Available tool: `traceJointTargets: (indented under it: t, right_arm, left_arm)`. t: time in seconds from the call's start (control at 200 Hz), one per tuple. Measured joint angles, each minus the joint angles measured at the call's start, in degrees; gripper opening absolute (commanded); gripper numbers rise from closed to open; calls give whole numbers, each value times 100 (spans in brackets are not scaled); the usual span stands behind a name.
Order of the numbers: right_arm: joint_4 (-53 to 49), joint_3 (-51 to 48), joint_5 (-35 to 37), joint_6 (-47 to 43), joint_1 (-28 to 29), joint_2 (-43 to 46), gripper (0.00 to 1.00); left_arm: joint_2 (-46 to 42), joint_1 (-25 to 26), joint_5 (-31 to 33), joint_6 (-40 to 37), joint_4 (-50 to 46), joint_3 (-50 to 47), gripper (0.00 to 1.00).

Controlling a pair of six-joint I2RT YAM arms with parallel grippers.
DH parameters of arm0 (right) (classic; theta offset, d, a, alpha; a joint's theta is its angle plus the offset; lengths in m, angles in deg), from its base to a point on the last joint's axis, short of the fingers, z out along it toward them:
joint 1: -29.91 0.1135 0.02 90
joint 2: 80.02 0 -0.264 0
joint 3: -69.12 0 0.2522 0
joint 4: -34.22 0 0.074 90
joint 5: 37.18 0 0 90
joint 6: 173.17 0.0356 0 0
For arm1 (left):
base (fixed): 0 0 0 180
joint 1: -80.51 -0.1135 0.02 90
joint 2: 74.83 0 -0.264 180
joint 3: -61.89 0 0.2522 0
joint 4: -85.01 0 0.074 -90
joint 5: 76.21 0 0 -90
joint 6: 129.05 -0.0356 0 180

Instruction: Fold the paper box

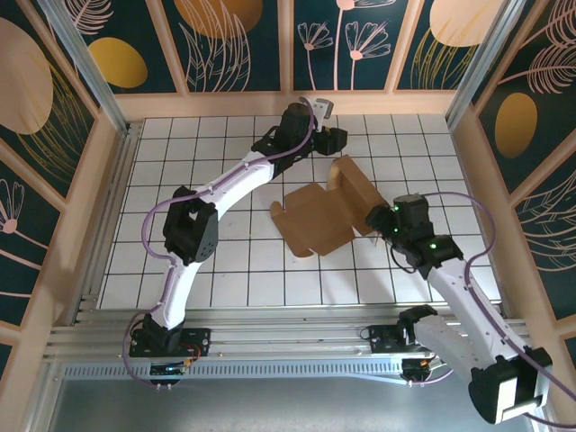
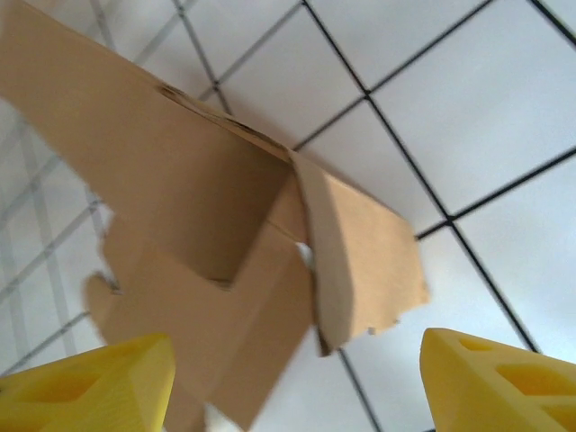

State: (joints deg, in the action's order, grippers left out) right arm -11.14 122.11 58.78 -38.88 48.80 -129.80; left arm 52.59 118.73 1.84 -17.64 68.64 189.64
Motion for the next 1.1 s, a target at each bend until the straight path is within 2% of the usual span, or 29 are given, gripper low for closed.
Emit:
traceJointTargets:
  t: [0.095, 0.165, 0.32, 0.435, 0.516, 0.811, 1.101]
  right_arm:
    - [-83, -2, 468, -22, 98, -214, 62]
    - [-52, -2, 715, -85, 98, -398, 49]
    - [334, -4, 918, -640, 98, -933, 29]
    - [809, -4, 741, -1298, 98, -1294, 27]
    - [1180, 2, 498, -1945, 98, -1515, 18]
    - [2085, 859, -487, -4317, 98, -2647, 0]
    - [2396, 2103, -1641, -6371, 70, -3880, 0]
  left_arm:
    - [-162, 0, 44, 15, 26, -494, 67]
    - [-343, 0, 87, 7, 24, -892, 69]
    - [-979, 0, 376, -68, 22, -1720, 72]
    - [-1674, 0, 704, -118, 68, -2269, 73]
    - [-2188, 0, 962, -140, 133, -2594, 74]
    - [-3648, -92, 1665, -157, 291, -3674, 75]
    - [-4422, -457, 1891, -2, 44, -4446, 76]
